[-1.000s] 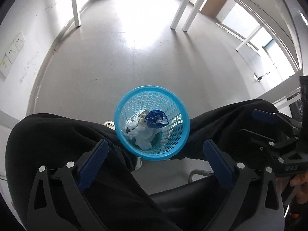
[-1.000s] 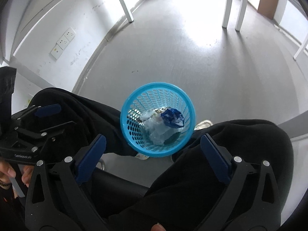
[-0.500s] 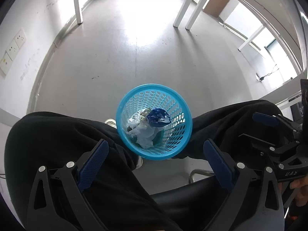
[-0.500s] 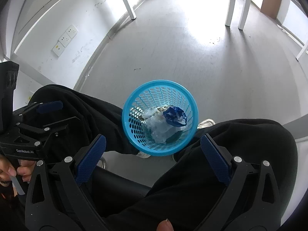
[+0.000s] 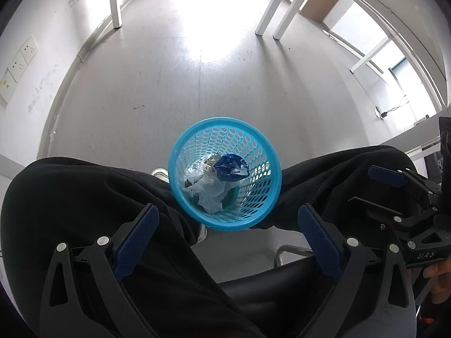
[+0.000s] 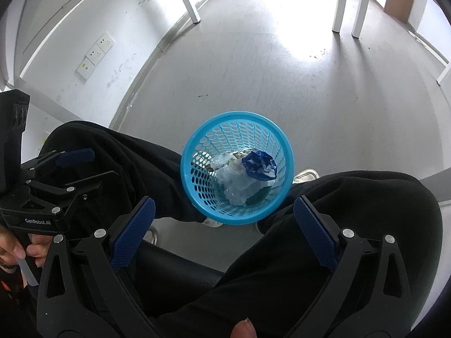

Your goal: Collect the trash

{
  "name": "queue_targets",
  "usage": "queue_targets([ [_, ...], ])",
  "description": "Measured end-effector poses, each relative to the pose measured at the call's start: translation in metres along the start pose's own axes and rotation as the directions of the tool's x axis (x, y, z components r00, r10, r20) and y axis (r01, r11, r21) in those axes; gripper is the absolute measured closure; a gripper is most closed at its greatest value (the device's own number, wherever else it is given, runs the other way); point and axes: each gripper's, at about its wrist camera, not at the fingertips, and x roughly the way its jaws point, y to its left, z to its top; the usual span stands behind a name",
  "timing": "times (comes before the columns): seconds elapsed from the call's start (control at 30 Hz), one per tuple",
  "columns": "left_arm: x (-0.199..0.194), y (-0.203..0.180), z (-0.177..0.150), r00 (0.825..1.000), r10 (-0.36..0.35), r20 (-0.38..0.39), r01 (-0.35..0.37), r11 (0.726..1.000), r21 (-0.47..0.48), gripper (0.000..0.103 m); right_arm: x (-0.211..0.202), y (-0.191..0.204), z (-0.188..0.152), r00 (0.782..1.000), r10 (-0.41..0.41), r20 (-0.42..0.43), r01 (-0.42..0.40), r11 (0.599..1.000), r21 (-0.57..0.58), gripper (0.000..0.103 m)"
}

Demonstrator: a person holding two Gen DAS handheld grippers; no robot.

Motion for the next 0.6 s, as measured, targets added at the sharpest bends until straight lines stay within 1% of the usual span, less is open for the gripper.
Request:
queue_targets([
  [0.6, 0.0027, -0.001, -0.0018, 1.0, 0.003, -0.005, -0.003, 1.0, -0.002, 0.006, 0.002, -0.0026, -0.0009, 1.0, 0.015, -0.003, -0.015, 1.0, 0.014, 0.009],
])
